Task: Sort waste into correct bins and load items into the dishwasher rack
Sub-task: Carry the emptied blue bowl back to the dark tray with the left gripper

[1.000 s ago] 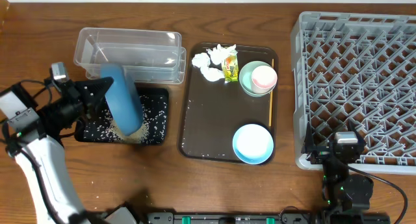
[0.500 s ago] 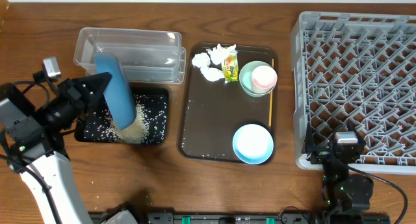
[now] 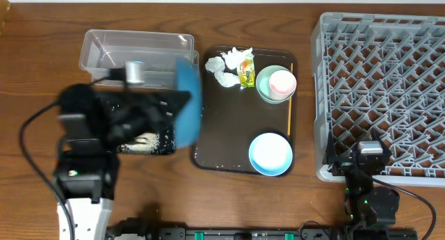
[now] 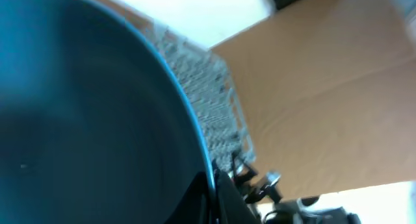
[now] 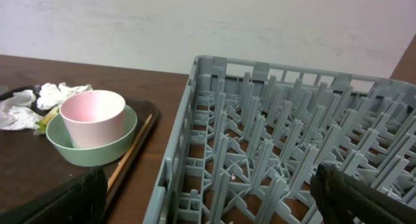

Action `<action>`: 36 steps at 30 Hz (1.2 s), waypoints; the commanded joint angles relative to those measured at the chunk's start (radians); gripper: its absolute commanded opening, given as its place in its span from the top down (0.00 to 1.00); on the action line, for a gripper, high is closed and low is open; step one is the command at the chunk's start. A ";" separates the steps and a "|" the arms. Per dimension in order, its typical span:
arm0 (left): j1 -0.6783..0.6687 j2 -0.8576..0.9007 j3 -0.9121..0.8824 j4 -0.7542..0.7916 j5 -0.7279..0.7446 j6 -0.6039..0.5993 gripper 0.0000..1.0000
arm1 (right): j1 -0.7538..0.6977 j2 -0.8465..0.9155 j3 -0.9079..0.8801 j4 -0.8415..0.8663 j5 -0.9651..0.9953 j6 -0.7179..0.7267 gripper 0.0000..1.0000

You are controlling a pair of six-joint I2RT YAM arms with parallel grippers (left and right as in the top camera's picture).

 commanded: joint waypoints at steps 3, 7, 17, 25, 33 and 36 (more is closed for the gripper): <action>-0.305 0.032 0.029 -0.053 -0.547 0.057 0.94 | -0.008 -0.004 -0.004 -0.001 0.006 -0.006 0.01; -0.520 0.107 0.029 -0.027 -0.862 0.148 0.94 | -0.008 -0.004 -0.004 -0.001 0.006 -0.006 0.01; -0.709 0.406 0.029 0.201 -1.082 0.285 0.94 | -0.008 -0.004 -0.004 -0.001 0.006 -0.006 0.01; -0.716 0.562 0.029 0.263 -1.065 0.268 0.94 | -0.008 -0.004 -0.004 -0.001 0.006 -0.006 0.01; -0.749 0.593 0.027 0.297 -1.066 0.266 0.94 | -0.008 -0.004 -0.004 -0.001 0.006 -0.006 0.01; -0.749 0.602 0.026 0.298 -1.066 0.266 0.94 | -0.008 -0.004 -0.004 -0.001 0.006 -0.006 0.01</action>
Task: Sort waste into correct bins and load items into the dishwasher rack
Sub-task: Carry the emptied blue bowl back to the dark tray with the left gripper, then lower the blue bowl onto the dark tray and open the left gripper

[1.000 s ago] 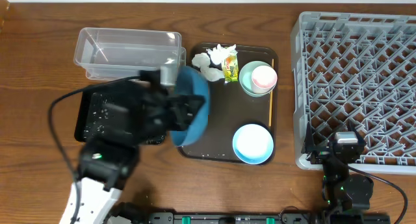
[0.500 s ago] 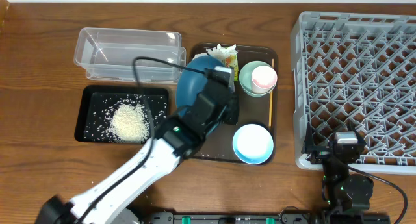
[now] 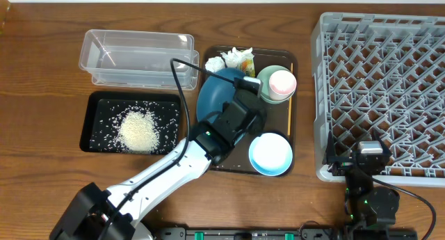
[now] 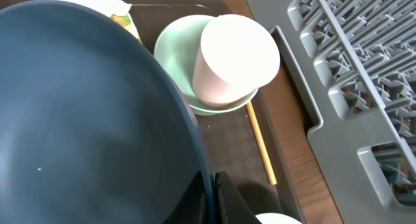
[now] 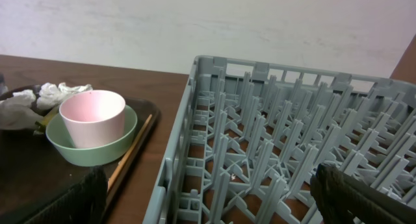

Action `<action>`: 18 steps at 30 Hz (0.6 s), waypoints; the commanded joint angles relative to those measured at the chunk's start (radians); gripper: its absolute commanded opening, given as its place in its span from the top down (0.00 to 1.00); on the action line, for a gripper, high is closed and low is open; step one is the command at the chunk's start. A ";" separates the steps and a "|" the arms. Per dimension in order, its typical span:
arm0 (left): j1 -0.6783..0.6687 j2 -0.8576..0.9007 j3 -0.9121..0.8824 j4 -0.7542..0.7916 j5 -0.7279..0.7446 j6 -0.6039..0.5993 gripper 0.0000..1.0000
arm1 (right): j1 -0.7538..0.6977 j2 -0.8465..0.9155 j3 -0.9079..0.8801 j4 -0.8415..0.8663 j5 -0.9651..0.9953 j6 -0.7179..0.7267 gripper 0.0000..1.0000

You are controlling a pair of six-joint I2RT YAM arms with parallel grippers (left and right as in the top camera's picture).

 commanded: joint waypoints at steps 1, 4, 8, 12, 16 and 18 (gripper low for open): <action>0.002 0.013 0.025 0.008 -0.027 0.014 0.94 | -0.008 -0.005 -0.004 -0.001 0.006 -0.006 0.01; 0.002 0.029 0.025 0.008 -0.027 0.014 0.94 | -0.008 -0.005 -0.004 -0.001 0.006 -0.006 0.01; 0.002 0.065 0.025 0.012 -0.026 0.013 0.93 | -0.008 -0.005 -0.004 -0.001 0.006 -0.006 0.01; 0.002 0.077 0.025 0.016 -0.026 0.013 0.93 | -0.008 -0.005 -0.004 -0.001 0.006 -0.006 0.01; 0.002 0.077 0.025 0.023 -0.026 -0.019 0.83 | -0.008 -0.005 -0.004 -0.001 0.006 -0.006 0.01; 0.002 0.077 0.025 0.023 -0.026 -0.023 0.83 | -0.008 -0.005 -0.004 -0.001 0.006 -0.006 0.01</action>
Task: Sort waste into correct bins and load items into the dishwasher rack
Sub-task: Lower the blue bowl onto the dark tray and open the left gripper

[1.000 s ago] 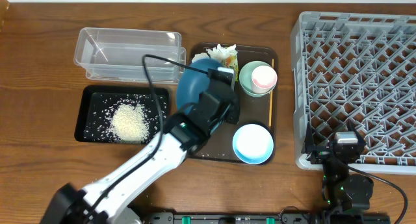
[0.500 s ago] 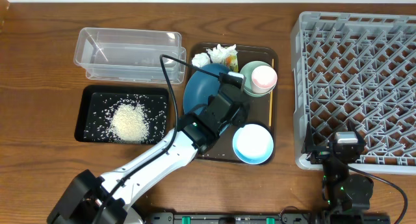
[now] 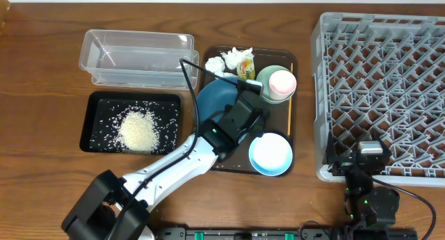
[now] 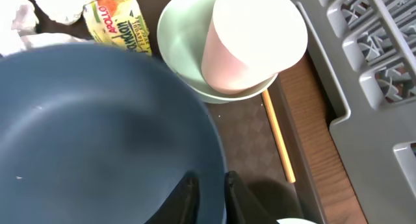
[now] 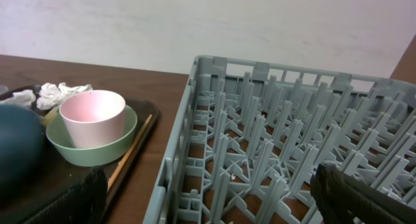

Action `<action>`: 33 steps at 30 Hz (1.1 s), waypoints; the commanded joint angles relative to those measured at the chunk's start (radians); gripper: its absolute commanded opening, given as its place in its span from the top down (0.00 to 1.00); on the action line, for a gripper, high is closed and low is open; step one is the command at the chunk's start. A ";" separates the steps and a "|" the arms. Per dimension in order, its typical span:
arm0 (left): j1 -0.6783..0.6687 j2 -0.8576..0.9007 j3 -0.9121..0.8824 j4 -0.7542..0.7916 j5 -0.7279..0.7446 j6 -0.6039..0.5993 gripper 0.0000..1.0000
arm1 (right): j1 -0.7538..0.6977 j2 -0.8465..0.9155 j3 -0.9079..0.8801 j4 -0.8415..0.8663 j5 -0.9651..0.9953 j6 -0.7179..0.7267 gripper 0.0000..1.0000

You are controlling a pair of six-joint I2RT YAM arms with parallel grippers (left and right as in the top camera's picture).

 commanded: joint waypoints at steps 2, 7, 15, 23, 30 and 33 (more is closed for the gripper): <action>0.002 -0.002 0.026 0.005 -0.021 -0.021 0.76 | -0.008 -0.005 -0.004 -0.001 0.006 -0.006 0.01; 0.002 -0.035 0.026 0.007 -0.008 -0.020 0.75 | -0.008 -0.005 -0.004 -0.001 0.006 -0.006 0.01; 0.002 -0.206 0.026 -0.083 0.023 -0.020 0.41 | -0.008 -0.005 -0.004 -0.001 0.006 -0.006 0.01; 0.002 -0.377 0.026 -0.249 0.133 -0.020 0.40 | -0.008 -0.005 -0.004 -0.001 0.006 -0.006 0.01; 0.001 -0.394 0.025 -0.430 0.320 -0.020 0.35 | -0.008 -0.005 -0.004 -0.001 0.006 -0.006 0.01; 0.001 -0.361 0.025 -0.480 0.322 -0.049 0.35 | -0.008 -0.005 -0.004 -0.001 0.006 -0.006 0.01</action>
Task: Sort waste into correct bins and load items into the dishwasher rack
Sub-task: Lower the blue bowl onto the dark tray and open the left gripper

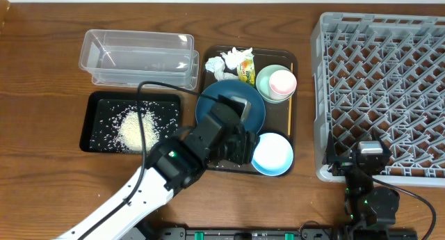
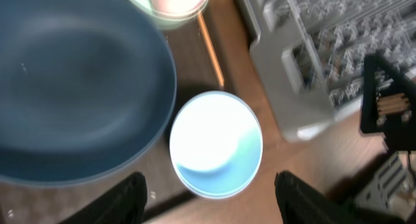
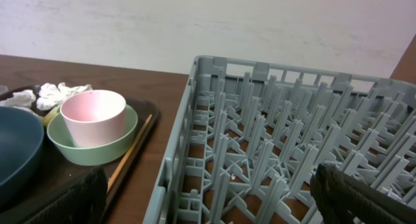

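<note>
A dark blue plate [image 1: 224,104] lies flat on the dark serving tray [image 1: 292,59], also seen in the left wrist view [image 2: 71,87]. My left gripper [image 1: 240,146] hovers open over the tray, its fingers [image 2: 127,198] apart above a light blue bowl [image 2: 216,143] and holding nothing. A pink cup [image 1: 282,82] sits in a green bowl [image 1: 264,87] at the tray's back right. Crumpled tissue [image 1: 224,63] and a yellow packet [image 1: 245,74] lie at the tray's back. My right gripper [image 3: 214,204] rests open at the near edge of the grey dishwasher rack [image 1: 382,87].
A clear plastic bin [image 1: 139,57] stands at the back left. In front of it a black tray [image 1: 94,139] holds spilled rice [image 1: 135,129]. A wooden chopstick [image 1: 289,118] lies along the serving tray's right side. The rack [image 3: 279,139] holds nothing.
My left gripper was shut on the blue plate's rim low over the tray. Now the plate lies on the tray, and the gripper is open and farther back, above the light blue bowl.
My left gripper first held the blue plate tilted by the black tray, where rice lay. Then it held the plate over the serving tray, then lower on it. Now the plate rests there, let go. The right arm has stayed still by the rack.
</note>
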Action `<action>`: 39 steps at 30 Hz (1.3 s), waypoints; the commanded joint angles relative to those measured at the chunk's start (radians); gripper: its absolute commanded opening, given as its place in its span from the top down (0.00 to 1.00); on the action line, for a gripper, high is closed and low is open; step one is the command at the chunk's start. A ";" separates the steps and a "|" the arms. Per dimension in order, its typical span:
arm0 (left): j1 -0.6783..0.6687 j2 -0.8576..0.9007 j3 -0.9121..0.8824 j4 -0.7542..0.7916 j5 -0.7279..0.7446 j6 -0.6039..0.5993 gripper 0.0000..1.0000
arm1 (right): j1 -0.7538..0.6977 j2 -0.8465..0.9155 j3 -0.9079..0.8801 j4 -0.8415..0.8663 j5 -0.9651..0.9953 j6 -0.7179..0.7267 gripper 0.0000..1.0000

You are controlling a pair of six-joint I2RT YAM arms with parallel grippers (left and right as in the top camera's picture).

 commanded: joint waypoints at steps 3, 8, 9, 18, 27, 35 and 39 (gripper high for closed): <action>-0.002 0.082 0.018 -0.027 0.054 -0.112 0.34 | -0.008 -0.005 -0.004 -0.001 0.006 -0.006 0.01; -0.037 0.204 0.018 -0.024 0.018 -0.232 0.34 | -0.008 -0.005 -0.004 -0.001 0.006 -0.006 0.01; -0.047 0.229 0.018 -0.018 0.013 -0.250 0.34 | -0.008 -0.005 -0.004 -0.001 0.006 -0.006 0.01; -0.167 0.303 0.018 0.022 -0.131 -0.375 0.34 | -0.008 -0.005 -0.004 -0.001 0.006 -0.006 0.01; -0.191 0.302 0.018 -0.019 -0.278 -0.460 0.34 | -0.008 -0.005 -0.004 -0.001 0.006 -0.006 0.01; -0.121 0.127 0.041 -0.071 -0.377 -0.401 0.34 | -0.008 -0.005 -0.004 -0.001 0.006 -0.006 0.01; 0.001 -0.013 0.041 -0.214 -0.467 -0.401 0.30 | -0.008 -0.005 -0.004 -0.001 0.006 -0.006 0.01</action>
